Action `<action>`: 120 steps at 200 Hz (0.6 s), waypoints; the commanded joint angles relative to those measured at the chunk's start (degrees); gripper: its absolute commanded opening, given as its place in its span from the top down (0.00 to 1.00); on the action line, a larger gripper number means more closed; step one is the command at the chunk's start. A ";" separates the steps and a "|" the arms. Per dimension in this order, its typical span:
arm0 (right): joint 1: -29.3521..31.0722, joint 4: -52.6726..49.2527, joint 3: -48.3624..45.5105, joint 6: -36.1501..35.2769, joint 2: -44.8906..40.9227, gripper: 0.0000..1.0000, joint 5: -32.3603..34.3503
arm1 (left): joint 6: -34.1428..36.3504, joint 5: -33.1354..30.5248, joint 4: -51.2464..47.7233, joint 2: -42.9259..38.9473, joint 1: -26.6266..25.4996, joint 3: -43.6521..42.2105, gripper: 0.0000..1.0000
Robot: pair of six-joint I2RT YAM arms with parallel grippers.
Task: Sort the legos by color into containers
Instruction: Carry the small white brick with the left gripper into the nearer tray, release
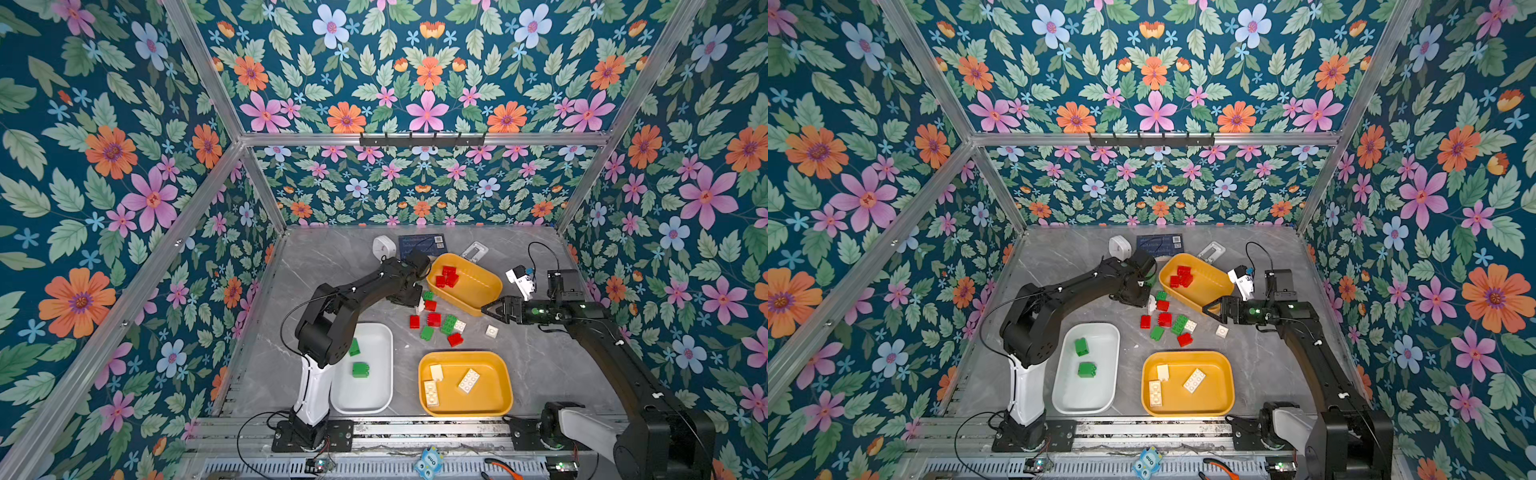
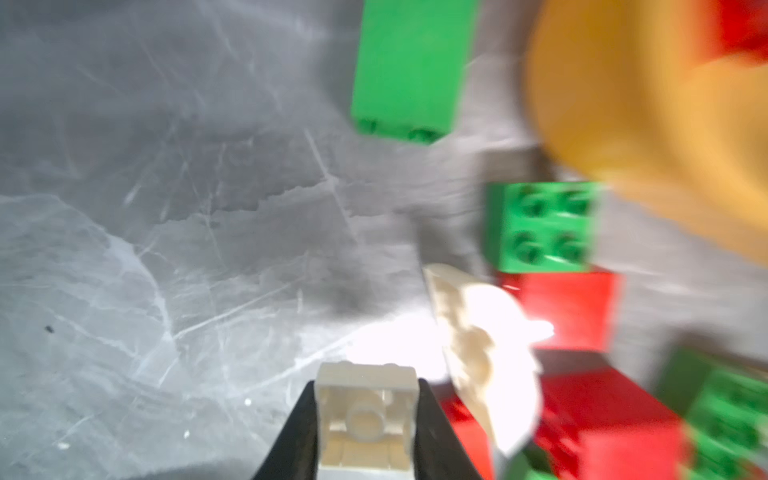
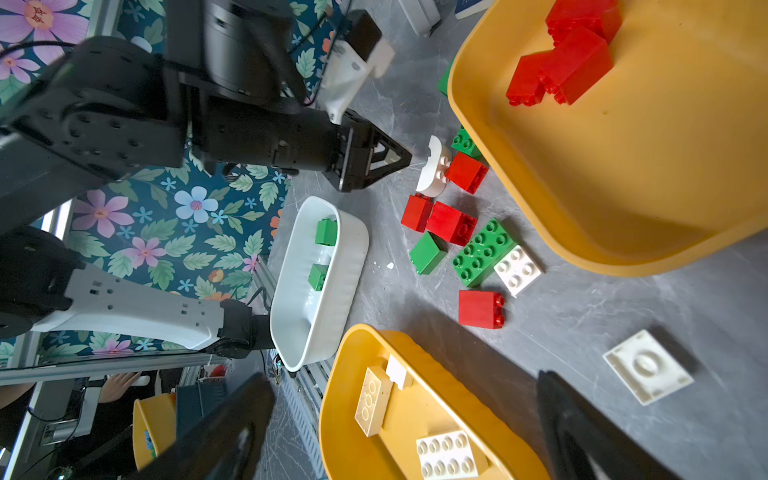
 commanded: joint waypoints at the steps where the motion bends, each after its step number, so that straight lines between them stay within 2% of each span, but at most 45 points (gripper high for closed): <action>1: -0.04 -0.05 0.48 -0.57 -0.17 0.01 0.51 | -2.89 5.27 -1.83 -4.63 -1.18 -1.21 0.72; 24: -0.03 0.19 0.29 -0.61 0.08 0.01 0.57 | -5.94 8.16 -1.74 -10.29 -3.82 -4.25 0.71; 58: -0.02 0.57 0.74 -0.74 0.83 0.01 0.63 | -12.03 10.19 0.35 -17.05 -11.63 -9.07 0.71; 87: -0.04 0.74 0.97 -0.90 1.58 0.01 0.46 | -17.00 9.89 2.46 -19.03 -18.91 -12.18 0.71; 120: -0.05 0.46 0.63 -1.12 1.67 0.01 0.29 | -21.83 10.60 8.68 -19.70 -24.71 -16.88 0.71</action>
